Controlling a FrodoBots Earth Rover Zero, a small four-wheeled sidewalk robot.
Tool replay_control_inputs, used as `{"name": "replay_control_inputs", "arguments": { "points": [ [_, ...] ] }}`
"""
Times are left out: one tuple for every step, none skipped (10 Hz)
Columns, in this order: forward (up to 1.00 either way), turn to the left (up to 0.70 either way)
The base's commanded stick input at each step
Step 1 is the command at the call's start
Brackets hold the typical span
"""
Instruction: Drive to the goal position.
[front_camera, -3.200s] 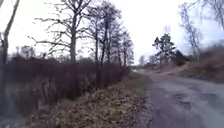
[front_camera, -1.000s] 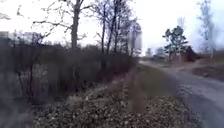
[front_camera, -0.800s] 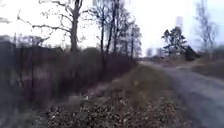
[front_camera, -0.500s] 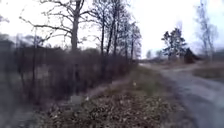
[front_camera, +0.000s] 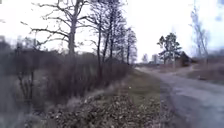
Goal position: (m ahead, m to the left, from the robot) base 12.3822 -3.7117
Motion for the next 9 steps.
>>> {"name": "replay_control_inputs", "arguments": {
  "points": [
    [-0.7, 0.01],
    [-0.7, 0.01],
    [-0.7, 0.01],
    [-0.7, 0.01],
    [-0.7, 0.01],
    [-0.7, 0.01],
    [-0.7, 0.01],
    [-0.7, 0.01],
    [-0.7, 0.01]
  ]
}}
